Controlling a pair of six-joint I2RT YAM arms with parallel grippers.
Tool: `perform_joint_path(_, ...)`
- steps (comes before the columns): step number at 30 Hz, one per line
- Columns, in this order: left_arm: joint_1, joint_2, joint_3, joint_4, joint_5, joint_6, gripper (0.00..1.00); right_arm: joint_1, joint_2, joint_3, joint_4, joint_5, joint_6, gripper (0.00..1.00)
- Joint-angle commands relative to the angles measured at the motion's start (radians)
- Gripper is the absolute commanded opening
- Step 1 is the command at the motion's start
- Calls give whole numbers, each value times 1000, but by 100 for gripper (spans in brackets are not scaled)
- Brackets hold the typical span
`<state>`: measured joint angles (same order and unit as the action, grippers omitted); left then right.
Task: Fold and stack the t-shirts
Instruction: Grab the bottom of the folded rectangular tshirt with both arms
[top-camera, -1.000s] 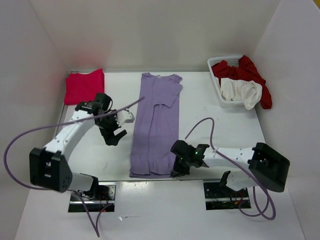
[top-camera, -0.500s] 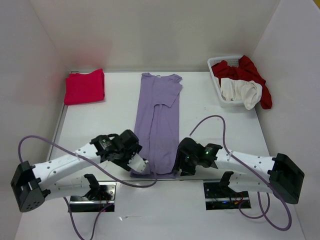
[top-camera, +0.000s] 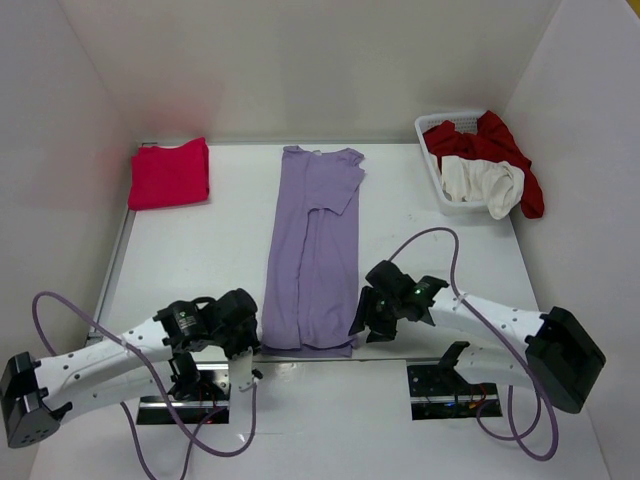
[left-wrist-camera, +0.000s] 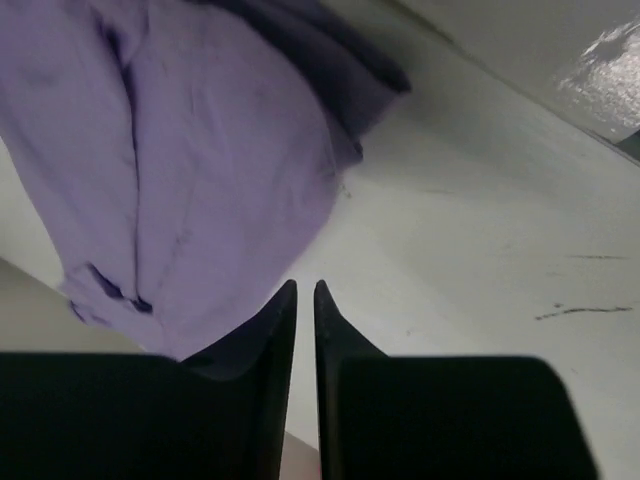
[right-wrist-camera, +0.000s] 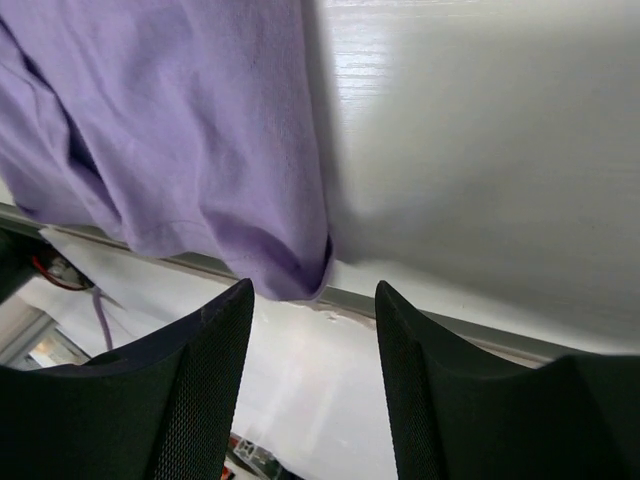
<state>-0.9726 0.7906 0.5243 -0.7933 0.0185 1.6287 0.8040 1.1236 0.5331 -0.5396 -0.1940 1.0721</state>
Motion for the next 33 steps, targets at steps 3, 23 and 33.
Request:
perform_joint_path(3,-5,90,-15,22,117,229,30,-9,71,53,10,-35,-63,58)
perform_joint_path(23,-46,421,91,54,239,174,46,-9,186,73,43,-97,-100,59)
perform_joint_path(33,-46,596,160,105,285,31,34,-9,271,73,130,-197,-90,60)
